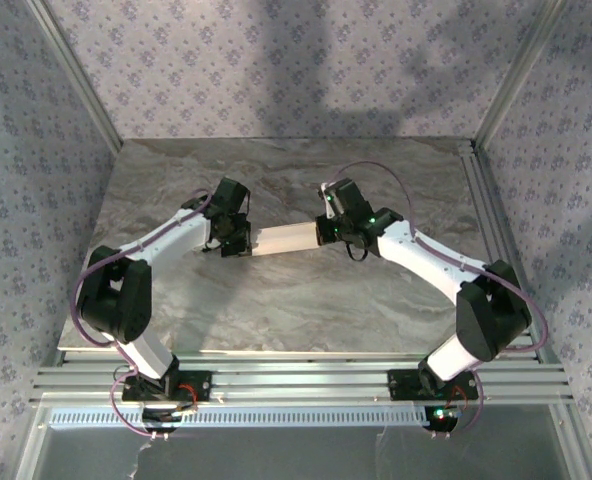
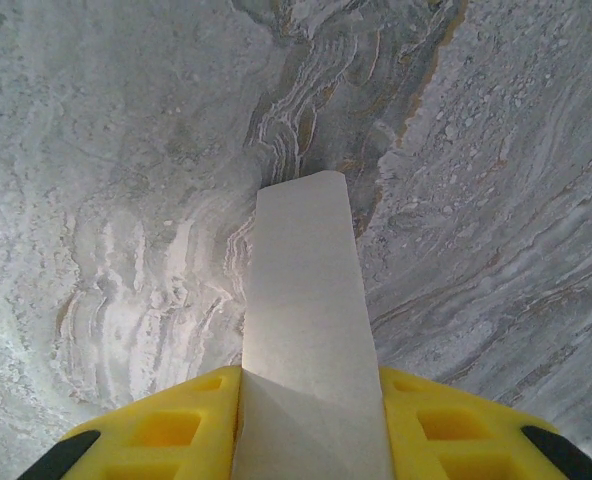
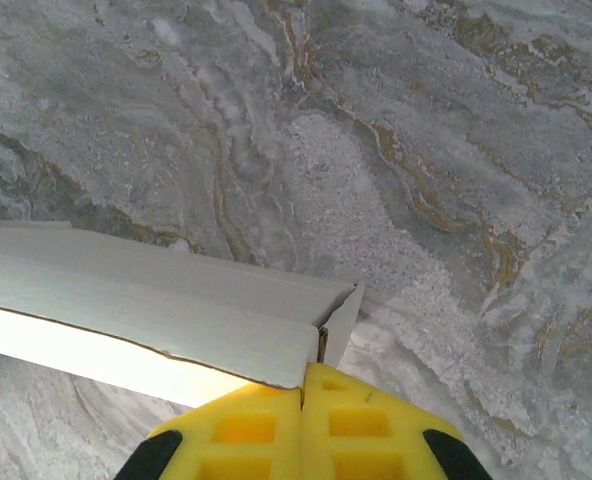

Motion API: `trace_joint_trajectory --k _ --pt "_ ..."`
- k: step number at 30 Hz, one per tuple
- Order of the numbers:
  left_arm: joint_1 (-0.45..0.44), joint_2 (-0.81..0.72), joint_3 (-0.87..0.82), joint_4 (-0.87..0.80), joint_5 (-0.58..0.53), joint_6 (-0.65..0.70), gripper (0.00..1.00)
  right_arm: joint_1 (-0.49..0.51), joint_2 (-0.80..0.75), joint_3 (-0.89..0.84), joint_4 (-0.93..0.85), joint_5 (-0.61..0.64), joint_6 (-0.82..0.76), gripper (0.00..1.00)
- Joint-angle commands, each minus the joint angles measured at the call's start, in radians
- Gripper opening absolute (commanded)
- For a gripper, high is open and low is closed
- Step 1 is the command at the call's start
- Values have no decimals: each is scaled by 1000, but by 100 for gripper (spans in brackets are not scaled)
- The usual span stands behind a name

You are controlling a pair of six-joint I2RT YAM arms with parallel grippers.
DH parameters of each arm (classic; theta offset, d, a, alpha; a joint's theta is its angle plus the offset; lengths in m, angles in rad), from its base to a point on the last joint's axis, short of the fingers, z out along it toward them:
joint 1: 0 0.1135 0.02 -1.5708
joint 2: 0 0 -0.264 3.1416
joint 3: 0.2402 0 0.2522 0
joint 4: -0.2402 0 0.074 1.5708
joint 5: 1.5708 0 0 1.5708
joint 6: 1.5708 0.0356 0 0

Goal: Fold the paper box

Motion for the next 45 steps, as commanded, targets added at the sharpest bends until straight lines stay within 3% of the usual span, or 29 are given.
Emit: trace_joint_trajectory --k 1,17,18,21,23,28,34,37,45 --pt "2 55 -7 -80 -3 8 17 30 22 -55 1 -24 -25 0" --pt "19 70 -15 -81 0 -3 15 62 28 -181 72 95 -117 0" --pt "21 70 -14 -82 2 -5 15 62 25 -173 59 91 -117 4" --pt "26 70 -17 -84 -1 -4 14 66 -38 -157 30 56 -108 31" --pt "28 72 -16 -84 -1 -3 13 71 -90 -145 17 28 -92 42" --pt "31 79 -3 -86 1 7 13 58 -186 -113 -30 -46 -51 54" --pt "35 80 -1 -90 1 16 13 -100 -251 -107 26 -269 61 55" --pt "38 80 -4 -91 0 19 13 -177 -194 -47 26 -354 129 46" --pt "42 78 -1 -92 1 21 12 -236 23 104 36 -543 266 44"
